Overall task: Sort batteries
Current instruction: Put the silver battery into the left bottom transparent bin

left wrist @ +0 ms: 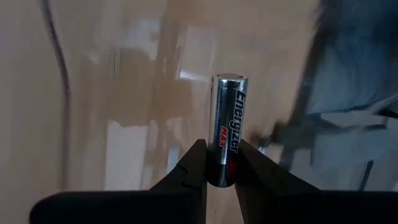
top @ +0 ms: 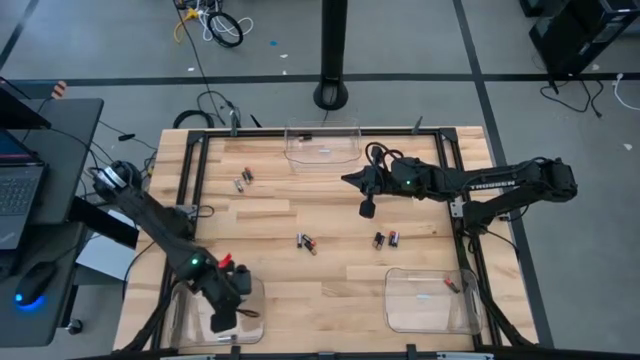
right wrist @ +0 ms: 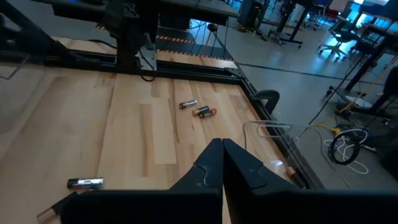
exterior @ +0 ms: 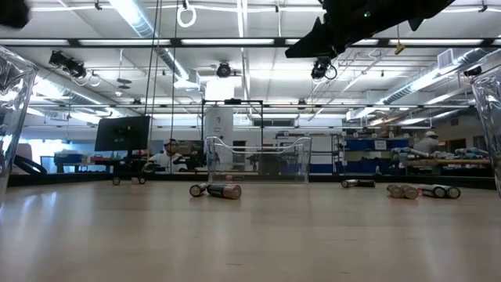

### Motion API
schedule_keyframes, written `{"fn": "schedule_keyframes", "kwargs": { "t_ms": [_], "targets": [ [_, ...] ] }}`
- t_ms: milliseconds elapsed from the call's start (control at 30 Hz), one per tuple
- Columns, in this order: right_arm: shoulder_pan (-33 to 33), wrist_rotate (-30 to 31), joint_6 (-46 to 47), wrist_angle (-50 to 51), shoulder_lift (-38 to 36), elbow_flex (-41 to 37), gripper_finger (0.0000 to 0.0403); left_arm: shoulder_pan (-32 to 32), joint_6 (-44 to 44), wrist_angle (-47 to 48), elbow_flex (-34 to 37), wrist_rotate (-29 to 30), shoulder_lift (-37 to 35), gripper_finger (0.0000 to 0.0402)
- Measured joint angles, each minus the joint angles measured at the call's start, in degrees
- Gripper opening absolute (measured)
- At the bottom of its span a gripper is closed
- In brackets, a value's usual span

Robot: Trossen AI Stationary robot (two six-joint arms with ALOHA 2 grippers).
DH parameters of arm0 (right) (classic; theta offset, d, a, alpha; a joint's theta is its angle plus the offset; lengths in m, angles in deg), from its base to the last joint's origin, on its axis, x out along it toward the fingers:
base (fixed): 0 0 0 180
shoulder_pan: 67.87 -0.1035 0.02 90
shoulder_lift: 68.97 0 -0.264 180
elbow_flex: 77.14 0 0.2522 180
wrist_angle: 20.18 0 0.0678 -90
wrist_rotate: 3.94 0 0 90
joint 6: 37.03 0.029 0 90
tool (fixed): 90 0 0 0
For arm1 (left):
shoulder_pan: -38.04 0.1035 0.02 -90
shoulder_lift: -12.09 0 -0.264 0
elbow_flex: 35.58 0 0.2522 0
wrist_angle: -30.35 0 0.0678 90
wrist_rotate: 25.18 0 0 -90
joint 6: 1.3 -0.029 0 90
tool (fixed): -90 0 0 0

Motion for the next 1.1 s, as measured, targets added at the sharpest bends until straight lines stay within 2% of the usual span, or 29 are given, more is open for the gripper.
{"fn": "schedule_keyframes", "kwargs": {
  "t_ms": [133,300,600,867,1100],
  "targets": [
    [1.0,-0.1,-0.2,0.0,0.0,0.0,0.0014,-2.7,6.4,-5.0,4.9,-0.2,0.0,0.0058],
    [2.2,-0.2,-0.3,0.1,0.0,0.0,0.0016,-3.4,7.7,-1.6,5.8,-0.4,0.0,0.0058],
    [2.4,-0.7,0.3,0.5,0.0,0.0,0.0017,-1.1,-0.1,8.4,5.9,0.6,0.0,0.0058],
    [2.3,-0.7,1.4,1.8,0.0,0.0,0.001,3.1,-8.7,8.5,5.9,-1.3,0.0,0.0058],
    [2.3,-0.7,1.4,2.6,0.0,0.0,0.0018,3.3,-8.7,9.5,5.8,-3.7,0.0,0.0058]
  ]
}}
